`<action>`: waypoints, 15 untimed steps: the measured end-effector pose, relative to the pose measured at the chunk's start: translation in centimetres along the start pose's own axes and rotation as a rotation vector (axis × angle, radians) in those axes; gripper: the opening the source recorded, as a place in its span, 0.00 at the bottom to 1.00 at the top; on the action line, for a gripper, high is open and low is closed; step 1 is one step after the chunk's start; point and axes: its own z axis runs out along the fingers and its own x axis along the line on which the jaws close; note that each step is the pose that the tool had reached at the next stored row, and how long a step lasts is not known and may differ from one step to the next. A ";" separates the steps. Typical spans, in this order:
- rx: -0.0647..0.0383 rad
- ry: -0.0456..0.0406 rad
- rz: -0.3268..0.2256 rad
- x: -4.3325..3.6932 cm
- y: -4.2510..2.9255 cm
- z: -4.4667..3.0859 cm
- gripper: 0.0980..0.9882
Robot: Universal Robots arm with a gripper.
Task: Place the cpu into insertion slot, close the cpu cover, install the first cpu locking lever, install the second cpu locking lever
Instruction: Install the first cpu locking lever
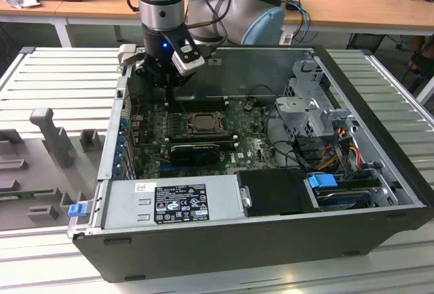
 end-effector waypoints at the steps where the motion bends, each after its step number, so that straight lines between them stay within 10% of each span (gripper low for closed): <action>1: 0.000 -0.0001 0.000 -0.21 0.00 0.01 0.01; 7: 0.000 0.0000 0.000 -1.94 -0.10 0.13 0.01; 13: -0.001 -0.0002 0.000 -5.37 -0.31 0.52 0.01; 15: -0.024 -0.0012 0.001 -5.55 -0.33 0.55 0.01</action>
